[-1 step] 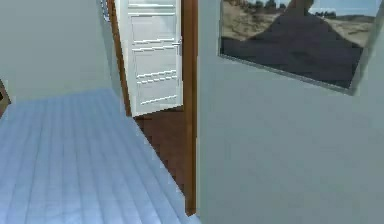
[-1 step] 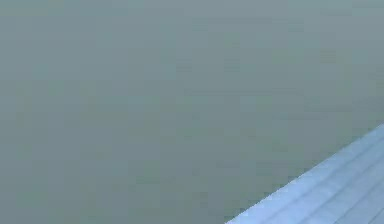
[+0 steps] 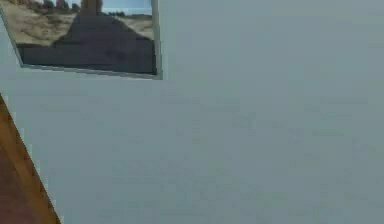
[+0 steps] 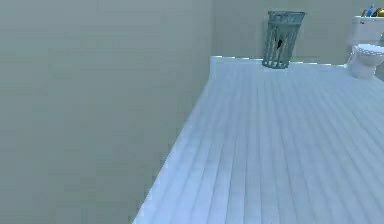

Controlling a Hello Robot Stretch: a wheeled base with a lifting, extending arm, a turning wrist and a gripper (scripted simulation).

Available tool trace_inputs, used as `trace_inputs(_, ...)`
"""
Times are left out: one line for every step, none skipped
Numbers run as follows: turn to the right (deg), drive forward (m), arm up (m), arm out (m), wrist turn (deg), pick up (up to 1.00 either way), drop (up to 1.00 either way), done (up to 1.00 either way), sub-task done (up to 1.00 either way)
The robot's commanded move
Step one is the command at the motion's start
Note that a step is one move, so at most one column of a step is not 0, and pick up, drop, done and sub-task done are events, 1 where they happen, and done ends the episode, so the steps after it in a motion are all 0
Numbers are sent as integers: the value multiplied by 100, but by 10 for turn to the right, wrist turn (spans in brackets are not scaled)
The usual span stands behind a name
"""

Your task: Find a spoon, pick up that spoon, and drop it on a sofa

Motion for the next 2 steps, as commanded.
trace_inputs(450, 0, 0, 0, 0, 0, 0, 0, 0)
trace_inputs(450, 0, 0, 0, 0, 0, 0, 0, 0)
